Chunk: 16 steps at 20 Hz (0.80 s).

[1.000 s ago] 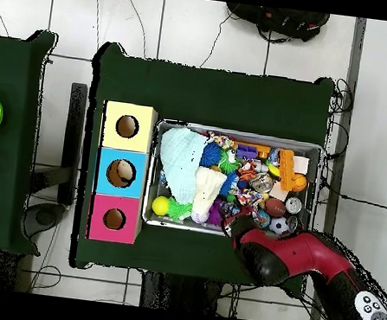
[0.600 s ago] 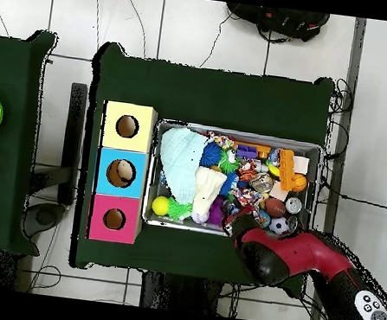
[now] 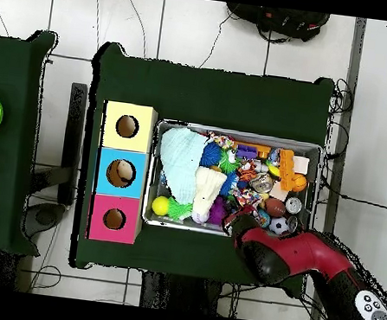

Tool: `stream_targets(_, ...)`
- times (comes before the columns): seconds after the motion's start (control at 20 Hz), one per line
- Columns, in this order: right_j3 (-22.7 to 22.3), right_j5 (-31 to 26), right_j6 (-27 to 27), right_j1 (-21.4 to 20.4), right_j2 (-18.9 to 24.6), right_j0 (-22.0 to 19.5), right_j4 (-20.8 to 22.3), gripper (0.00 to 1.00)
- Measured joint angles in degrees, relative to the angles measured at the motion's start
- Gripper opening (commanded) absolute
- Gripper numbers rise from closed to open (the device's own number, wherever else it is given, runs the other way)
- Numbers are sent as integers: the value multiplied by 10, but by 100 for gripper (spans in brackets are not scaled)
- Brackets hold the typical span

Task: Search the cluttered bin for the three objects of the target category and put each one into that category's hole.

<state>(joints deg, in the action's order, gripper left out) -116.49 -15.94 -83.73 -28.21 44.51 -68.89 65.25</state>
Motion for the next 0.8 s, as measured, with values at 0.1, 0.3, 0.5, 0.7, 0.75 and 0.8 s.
stream_targets(0.1, 0, 0, 0, 0, 0, 0, -3, 0)
stream_targets(0.3, 0, 0, 0, -4, 0, 0, -11, 0)
stream_targets(0.5, -11, -10, 0, -34, 7, -4, -51, 0)
stream_targets(0.7, -33, -46, 0, -93, 27, -13, -135, 0)
stream_targets(0.75, -36, -55, 0, -103, 31, -14, -151, 0)
stream_targets(0.8, -37, -64, 0, -114, 35, -14, -167, 0)
